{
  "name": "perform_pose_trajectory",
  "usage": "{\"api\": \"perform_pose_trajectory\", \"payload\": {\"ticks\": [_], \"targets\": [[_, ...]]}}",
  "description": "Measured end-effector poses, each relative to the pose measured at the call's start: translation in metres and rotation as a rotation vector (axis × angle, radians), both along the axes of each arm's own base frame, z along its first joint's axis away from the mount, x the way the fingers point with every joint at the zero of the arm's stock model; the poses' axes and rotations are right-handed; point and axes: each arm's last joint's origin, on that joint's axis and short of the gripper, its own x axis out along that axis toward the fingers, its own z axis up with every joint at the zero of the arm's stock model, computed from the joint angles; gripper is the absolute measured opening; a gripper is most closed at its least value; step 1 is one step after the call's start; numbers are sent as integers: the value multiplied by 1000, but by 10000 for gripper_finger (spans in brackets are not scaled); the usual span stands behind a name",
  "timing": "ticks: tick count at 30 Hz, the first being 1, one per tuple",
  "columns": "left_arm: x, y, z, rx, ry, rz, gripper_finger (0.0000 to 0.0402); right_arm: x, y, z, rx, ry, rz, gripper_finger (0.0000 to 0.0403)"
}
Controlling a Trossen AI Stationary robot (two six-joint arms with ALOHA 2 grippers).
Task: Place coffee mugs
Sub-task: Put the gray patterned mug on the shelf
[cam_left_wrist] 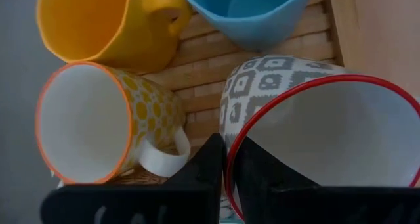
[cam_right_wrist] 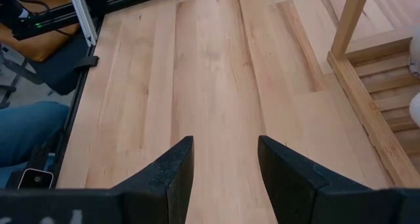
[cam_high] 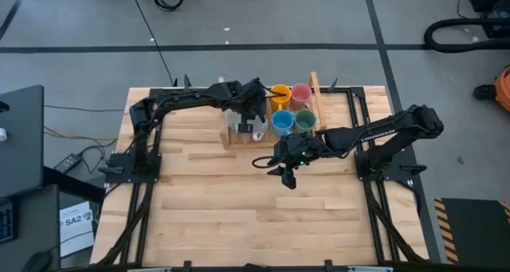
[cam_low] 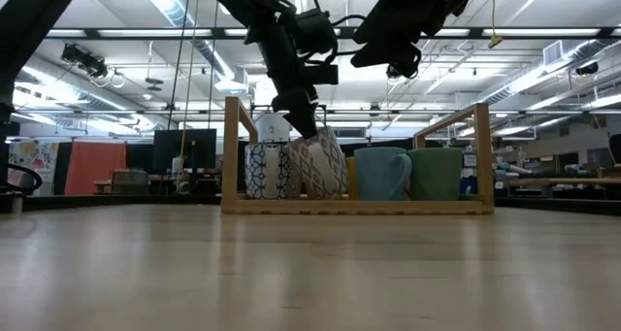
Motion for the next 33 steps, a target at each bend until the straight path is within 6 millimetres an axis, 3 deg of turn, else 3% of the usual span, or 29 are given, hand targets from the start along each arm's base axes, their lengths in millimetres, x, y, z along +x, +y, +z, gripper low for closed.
{"api": "perform_pose_trajectory", "payload": {"ticks": [17,27,33], "targets": [[4,2,-4,47,8,-8,42,0,0,0,0,0,0,175],[5,3,-3,53,-8,-3,111,0,0,0,0,0,0,175],[10,5,1,80,-76,1,132,0,0,0,0,0,0,175]]}}
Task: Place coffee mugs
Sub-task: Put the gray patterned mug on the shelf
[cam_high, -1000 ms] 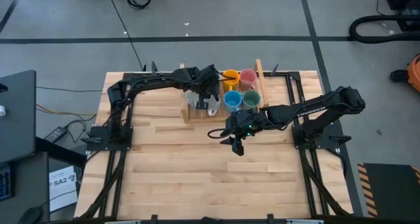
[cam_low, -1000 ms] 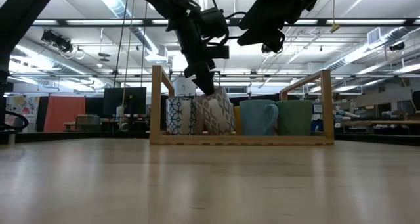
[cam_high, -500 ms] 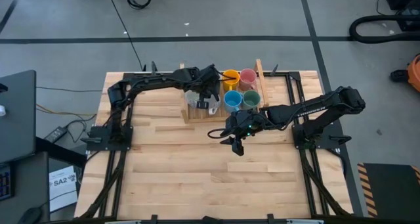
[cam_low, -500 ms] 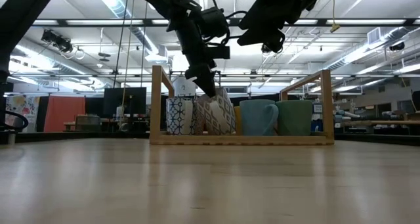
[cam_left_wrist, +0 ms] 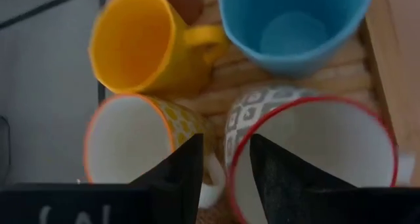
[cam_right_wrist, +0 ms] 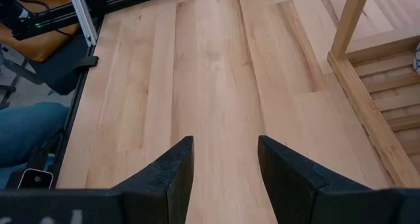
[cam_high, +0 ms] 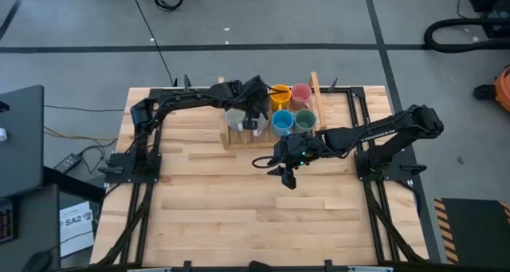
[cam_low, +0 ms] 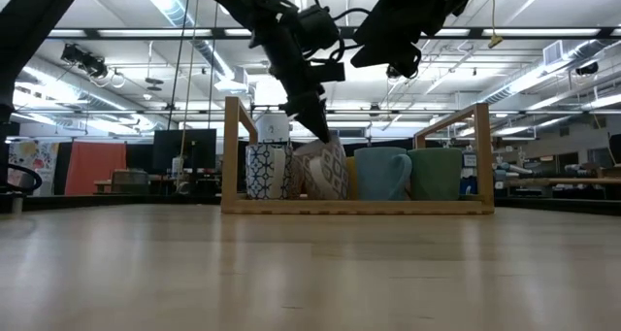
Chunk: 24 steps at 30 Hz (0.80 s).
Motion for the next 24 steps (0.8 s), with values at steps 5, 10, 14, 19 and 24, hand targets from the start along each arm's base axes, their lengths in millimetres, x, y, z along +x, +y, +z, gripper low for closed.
{"api": "perform_pose_trajectory", "payload": {"ticks": [5,10,14,19,24], "targets": [[4,2,3,20,-51,0,132,0,0,0,0,0,0,175],[6,2,6,33,-83,0,133,0,0,0,0,0,0,175],[8,1,7,39,-100,-4,133,0,0,0,0,0,0,175],[8,-10,16,83,-99,-5,133,0,0,0,0,0,0,175],[3,-32,42,188,-73,12,133,0,0,0,0,0,0,175]]}}
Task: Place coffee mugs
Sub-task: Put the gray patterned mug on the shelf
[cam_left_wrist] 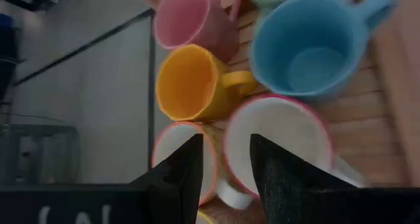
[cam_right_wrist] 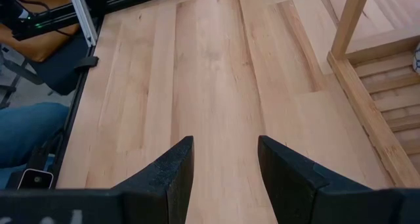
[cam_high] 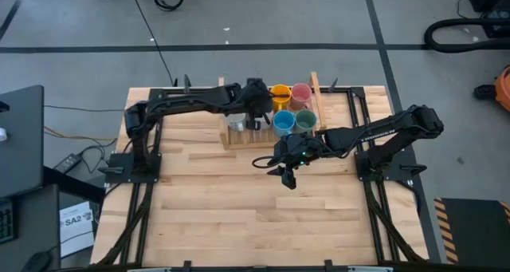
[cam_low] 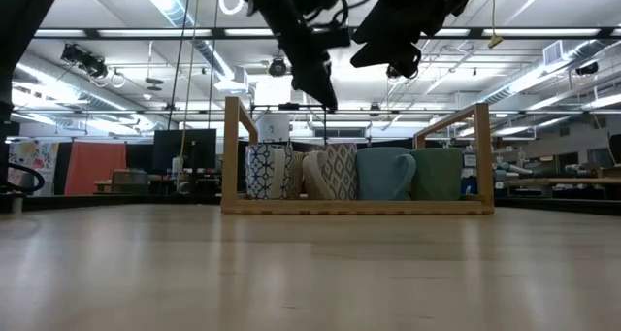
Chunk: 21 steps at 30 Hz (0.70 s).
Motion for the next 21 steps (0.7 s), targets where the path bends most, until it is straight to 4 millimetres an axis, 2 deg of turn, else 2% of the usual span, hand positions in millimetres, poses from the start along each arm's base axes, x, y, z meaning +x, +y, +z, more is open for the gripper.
{"api": "perform_pose_trajectory", "payload": {"ticks": [7,14,17,21], "targets": [[-32,-31,46,-126,-23,66,117,0,0,0,0,0,0,175],[-79,-60,99,-246,-162,65,62,0,0,0,0,0,0,175],[-89,-62,108,-314,-195,36,43,0,0,0,0,0,0,175],[-86,-59,103,-364,-174,2,32,0,0,0,0,0,0,175]]}}
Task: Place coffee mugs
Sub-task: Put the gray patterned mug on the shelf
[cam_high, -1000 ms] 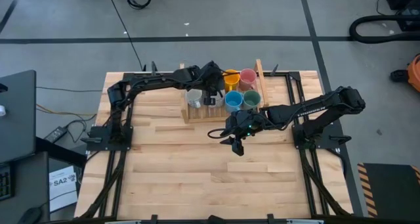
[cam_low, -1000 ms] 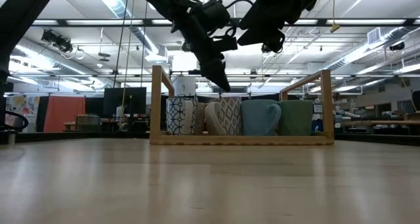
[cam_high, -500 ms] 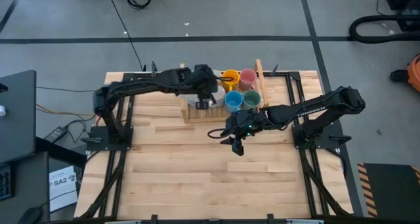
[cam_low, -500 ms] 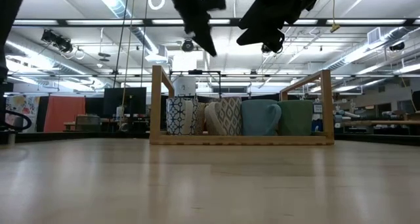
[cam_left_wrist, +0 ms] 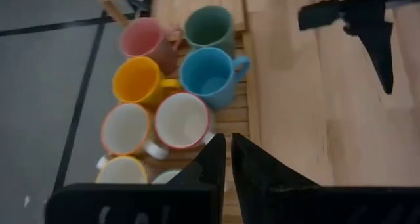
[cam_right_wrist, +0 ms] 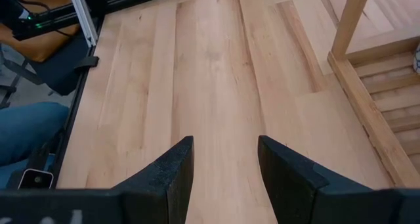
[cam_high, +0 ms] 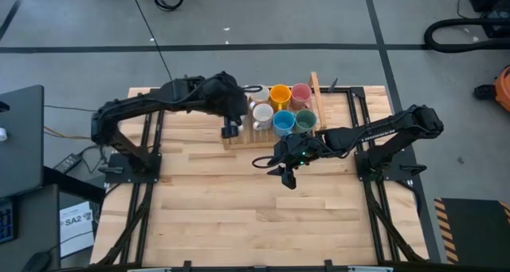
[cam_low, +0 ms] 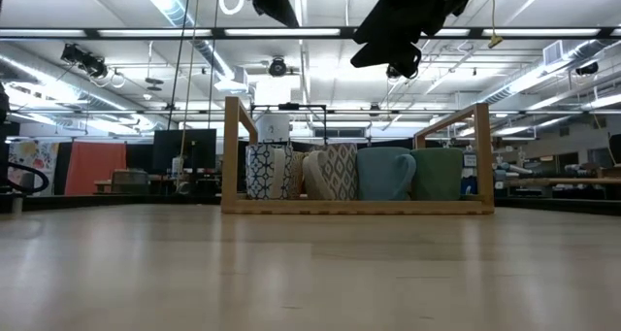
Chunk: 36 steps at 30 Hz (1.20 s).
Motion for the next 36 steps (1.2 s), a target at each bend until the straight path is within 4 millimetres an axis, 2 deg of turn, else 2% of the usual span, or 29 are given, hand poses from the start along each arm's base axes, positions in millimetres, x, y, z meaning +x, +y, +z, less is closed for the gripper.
{"api": "perform_pose_trajectory", "payload": {"ticks": [4,11,20,24,29,36], "targets": [[18,5,-19,7,53,-43,30,0,0,0,0,0,0,175],[50,19,-64,22,179,-60,37,0,0,0,0,0,0,175],[79,46,-108,48,215,-59,132,0,0,0,0,0,0,175],[88,52,-127,38,235,-56,158,0,0,0,0,0,0,175],[95,54,-147,23,279,-59,164,0,0,0,0,0,0,175],[102,64,-160,29,262,-31,164,0,0,0,0,0,0,175]]}}
